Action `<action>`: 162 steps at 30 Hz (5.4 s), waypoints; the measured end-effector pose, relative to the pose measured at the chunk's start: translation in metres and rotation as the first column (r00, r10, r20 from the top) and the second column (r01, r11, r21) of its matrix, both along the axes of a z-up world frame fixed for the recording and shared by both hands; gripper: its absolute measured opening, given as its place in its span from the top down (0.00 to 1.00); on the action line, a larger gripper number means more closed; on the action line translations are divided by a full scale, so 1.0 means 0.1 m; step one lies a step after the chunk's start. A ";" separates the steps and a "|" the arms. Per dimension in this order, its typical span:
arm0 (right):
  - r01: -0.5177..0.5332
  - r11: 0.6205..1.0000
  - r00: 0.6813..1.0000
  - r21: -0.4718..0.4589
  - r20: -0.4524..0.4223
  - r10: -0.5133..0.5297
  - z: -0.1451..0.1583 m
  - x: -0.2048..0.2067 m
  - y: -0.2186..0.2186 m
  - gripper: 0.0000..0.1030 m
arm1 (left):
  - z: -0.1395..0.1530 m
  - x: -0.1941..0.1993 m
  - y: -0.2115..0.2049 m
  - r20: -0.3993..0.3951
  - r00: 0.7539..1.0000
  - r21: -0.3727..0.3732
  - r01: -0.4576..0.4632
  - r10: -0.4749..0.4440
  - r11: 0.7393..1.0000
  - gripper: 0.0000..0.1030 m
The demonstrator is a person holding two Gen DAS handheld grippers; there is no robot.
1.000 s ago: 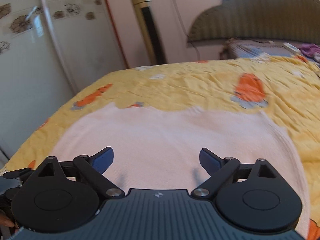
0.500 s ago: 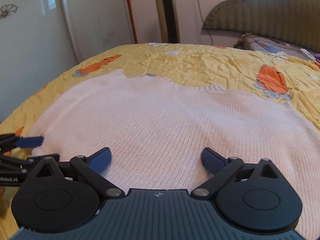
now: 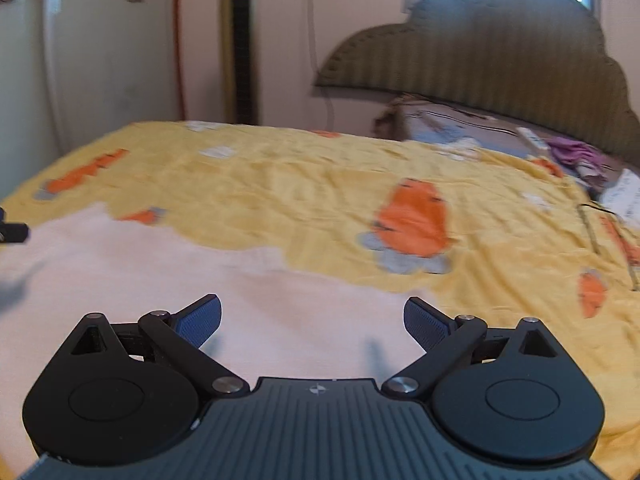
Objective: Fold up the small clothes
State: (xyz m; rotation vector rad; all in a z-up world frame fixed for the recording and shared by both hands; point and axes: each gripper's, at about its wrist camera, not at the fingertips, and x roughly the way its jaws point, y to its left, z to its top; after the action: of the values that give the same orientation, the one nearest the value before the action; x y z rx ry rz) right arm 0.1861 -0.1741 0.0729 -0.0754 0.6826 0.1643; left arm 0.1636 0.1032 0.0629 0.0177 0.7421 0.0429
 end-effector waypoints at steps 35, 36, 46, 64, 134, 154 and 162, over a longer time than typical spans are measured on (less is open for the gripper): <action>0.000 0.894 1.000 0.448 -0.028 0.014 0.00 0.09 -0.58 0.39 | 0.00 -1.38 0.29 0.201 0.928 -0.294 -0.249 0.314 0.923 0.19; -0.038 0.894 0.999 0.446 -0.018 0.052 0.03 0.00 -0.47 0.38 | -0.05 -1.55 0.32 0.163 0.927 -0.328 -0.271 0.337 0.905 0.19; -0.310 0.930 0.936 0.198 -0.108 0.335 -0.30 -0.06 1.05 0.23 | -0.47 -1.79 0.36 -0.098 0.915 -0.612 -0.366 0.392 0.701 0.19; -0.284 0.900 0.955 0.329 0.016 0.296 -0.48 -0.21 0.86 0.13 | -0.01 -1.62 -0.51 0.223 0.926 -0.307 -0.231 0.306 0.923 0.80; -0.027 0.785 0.914 0.619 -0.302 0.270 -0.38 0.20 -1.08 0.58 | -0.65 -2.15 -3.38 0.200 0.735 0.628 0.412 -0.648 0.661 0.74; 0.117 0.704 0.985 0.700 -0.173 0.010 -0.11 -0.34 -1.86 0.38 | -0.17 -2.60 -2.49 0.469 0.585 0.355 0.561 -0.662 0.747 0.19; -0.047 0.828 0.955 0.559 -0.217 0.202 0.03 -0.80 -1.35 0.36 | -0.41 -2.47 -2.06 0.305 0.793 0.391 0.401 -0.527 0.829 0.19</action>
State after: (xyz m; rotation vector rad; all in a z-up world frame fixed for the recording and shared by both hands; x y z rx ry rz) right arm 0.1063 -0.3094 0.0756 0.4686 0.8793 0.5026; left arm -0.0830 -0.1032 0.0219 0.4848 0.2905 -0.3133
